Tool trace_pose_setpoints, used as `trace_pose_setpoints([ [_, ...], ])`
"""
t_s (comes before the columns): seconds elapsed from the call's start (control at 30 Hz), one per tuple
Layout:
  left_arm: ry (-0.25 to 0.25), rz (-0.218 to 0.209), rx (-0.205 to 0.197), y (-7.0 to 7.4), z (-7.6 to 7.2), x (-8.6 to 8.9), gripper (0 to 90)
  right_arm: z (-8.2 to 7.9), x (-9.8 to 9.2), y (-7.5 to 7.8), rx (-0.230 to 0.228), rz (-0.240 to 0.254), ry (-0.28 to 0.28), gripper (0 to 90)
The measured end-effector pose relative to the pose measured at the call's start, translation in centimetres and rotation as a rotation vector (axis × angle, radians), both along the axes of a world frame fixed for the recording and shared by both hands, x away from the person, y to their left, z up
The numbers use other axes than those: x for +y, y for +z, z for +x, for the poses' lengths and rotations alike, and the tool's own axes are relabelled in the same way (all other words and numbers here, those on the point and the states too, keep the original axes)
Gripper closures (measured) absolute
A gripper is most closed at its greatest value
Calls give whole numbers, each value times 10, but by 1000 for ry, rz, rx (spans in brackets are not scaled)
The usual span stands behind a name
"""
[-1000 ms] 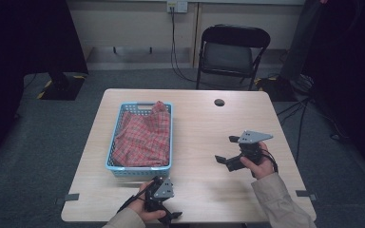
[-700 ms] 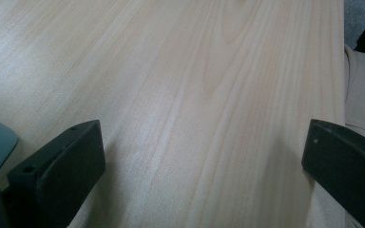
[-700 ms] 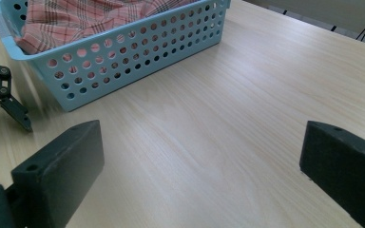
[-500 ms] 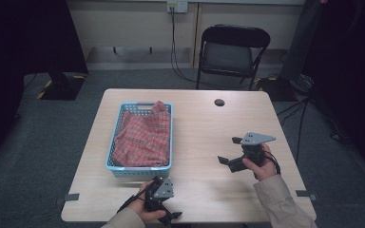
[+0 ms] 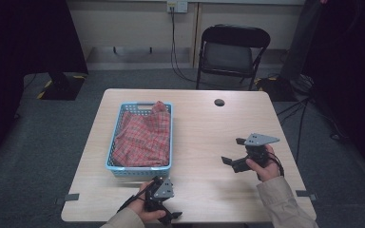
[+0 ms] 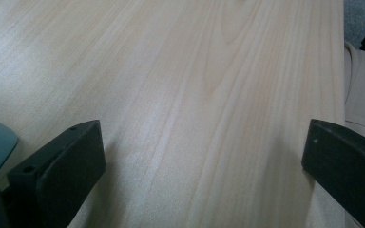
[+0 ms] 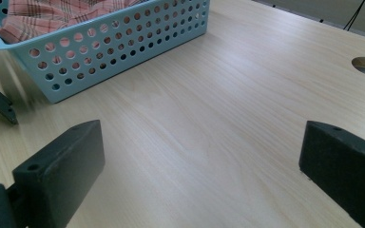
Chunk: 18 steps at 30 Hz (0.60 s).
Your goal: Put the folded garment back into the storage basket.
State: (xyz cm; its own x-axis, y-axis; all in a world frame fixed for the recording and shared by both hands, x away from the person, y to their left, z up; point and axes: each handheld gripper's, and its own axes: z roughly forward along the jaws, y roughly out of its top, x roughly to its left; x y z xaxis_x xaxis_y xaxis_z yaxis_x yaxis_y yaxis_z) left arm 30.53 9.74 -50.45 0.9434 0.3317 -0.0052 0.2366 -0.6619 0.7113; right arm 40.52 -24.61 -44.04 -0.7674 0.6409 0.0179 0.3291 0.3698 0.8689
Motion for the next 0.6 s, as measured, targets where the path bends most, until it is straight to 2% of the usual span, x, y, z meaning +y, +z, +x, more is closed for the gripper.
trace_pose_setpoints([
  [0.6,0,0,0,0,0,0,0,-7,-15,-3,8,-3,-44,6],
])
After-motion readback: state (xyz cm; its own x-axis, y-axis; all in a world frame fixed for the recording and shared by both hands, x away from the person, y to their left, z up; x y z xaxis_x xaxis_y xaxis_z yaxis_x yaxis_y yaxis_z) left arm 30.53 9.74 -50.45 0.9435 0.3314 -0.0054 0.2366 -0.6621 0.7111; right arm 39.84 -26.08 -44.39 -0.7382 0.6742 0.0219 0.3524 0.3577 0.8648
